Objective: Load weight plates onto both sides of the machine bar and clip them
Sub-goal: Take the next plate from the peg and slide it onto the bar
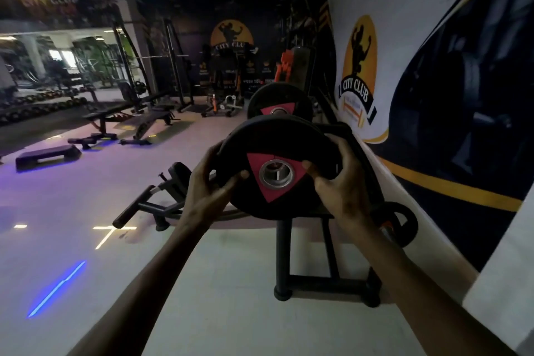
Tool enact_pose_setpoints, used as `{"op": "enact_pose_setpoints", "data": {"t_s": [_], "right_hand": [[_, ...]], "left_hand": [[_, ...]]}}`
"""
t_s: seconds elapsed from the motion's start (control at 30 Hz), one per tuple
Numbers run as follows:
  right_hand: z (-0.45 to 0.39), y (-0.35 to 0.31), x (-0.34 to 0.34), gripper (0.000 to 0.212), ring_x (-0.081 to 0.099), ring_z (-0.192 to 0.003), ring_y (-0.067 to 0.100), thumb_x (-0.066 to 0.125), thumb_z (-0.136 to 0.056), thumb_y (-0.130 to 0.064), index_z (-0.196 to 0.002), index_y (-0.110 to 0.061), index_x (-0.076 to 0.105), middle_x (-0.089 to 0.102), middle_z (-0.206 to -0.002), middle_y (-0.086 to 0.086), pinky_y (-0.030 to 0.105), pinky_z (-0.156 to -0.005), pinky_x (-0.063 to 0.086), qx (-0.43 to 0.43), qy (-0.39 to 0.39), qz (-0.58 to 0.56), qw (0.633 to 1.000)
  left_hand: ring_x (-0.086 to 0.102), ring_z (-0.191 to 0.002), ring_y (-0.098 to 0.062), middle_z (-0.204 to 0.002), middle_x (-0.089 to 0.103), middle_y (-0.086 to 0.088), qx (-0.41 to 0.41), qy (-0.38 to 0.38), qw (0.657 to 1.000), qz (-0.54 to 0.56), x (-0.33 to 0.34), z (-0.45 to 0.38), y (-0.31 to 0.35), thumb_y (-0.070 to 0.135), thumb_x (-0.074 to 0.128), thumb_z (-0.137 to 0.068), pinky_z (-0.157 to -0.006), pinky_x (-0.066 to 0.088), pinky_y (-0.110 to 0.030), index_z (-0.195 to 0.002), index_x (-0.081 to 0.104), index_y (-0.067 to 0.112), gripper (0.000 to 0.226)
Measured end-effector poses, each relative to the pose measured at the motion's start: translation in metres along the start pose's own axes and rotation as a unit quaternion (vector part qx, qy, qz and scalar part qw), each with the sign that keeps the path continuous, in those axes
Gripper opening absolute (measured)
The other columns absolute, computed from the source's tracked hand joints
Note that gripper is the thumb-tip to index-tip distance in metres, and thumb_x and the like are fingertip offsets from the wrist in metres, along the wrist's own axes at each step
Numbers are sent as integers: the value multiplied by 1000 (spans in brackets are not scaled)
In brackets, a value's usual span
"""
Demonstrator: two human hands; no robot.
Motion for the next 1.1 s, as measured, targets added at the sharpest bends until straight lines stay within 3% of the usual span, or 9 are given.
{"op": "enact_pose_setpoints", "data": {"t_s": [0.13, 0.23, 0.47, 0.83, 0.9, 0.97, 1.03, 1.1], "right_hand": [[-11, 1, 16, 60, 45, -110, -28, 82, -83, -19, -135, -19, 52, 49, -114, -35, -1, -93, 41, -26, 11, 39, 999], [-9, 0, 19, 59, 50, -117, -15, 83, -83, -22, -134, -14, 54, 56, -122, -19, 5, -100, 42, -56, 20, 53, 997], [-13, 3, 19, 59, 46, -118, -23, 82, -83, -21, -135, -13, 55, 53, -121, -28, 0, -95, 37, -54, 12, 23, 998], [-62, 37, 32, 62, 43, -117, -27, 83, -81, -17, -136, -20, 54, 49, -119, -36, 1, -99, 38, -41, 5, 14, 999], [-76, 47, 37, 62, 42, -118, -27, 83, -81, -16, -136, -18, 54, 50, -120, -33, 0, -99, 36, -48, 11, 22, 999], [-93, 58, 43, 63, 45, -124, -18, 83, -83, -19, -139, -19, 53, 53, -127, -24, 7, -103, 40, -46, 19, 29, 998], [-110, 70, 50, 65, 46, -131, -4, 81, -85, -20, -143, -19, 51, 54, -138, -12, 14, -108, 40, -43, 25, 42, 998], [-127, 79, 59, 69, 40, -137, 0, 78, -88, -16, -149, -18, 46, 51, -147, -2, 12, -110, 36, -51, 22, 62, 997]], "left_hand": [[58, -133, -23, -137, 64, -1, -24, -22, 999, 15, -2, -19, -17, 52, 80, -77, -104, 53, -59, -145, 51, 26, 78], [58, -134, -27, -139, 63, -3, -13, -26, 999, 12, -1, -20, -27, 46, 79, -80, -105, 51, -62, -145, 50, 22, 76], [60, -131, -16, -135, 65, 6, 7, -12, 1000, 17, -1, -23, -31, 39, 75, -83, -104, 53, -60, -145, 51, 22, 69], [59, -133, -21, -139, 64, 4, -1, 4, 1000, -4, 11, -71, -56, 42, 79, -79, -104, 53, -57, -148, 50, 27, 76], [59, -132, -20, -139, 63, 4, -6, 10, 1000, -14, 16, -85, -66, 43, 80, -77, -103, 55, -55, -148, 49, 30, 78], [61, -128, -17, -139, 61, 3, -9, 23, 999, -26, 21, -101, -77, 43, 81, -75, -99, 59, -49, -149, 46, 34, 83], [58, -128, -18, -140, 53, 2, 2, 37, 998, -48, 27, -119, -85, 35, 85, -76, -96, 61, -47, -153, 41, 37, 89], [50, -132, -20, -142, 41, 8, 31, 46, 992, -112, 35, -138, -97, 24, 89, -78, -101, 58, -49, -155, 38, 38, 93]]}}
Point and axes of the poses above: each hand's wrist, its own z-axis away from the middle knuckle, its own x-axis out of the palm, y = z × x, the point moved 6 cm from there along -z, towards the middle knuckle
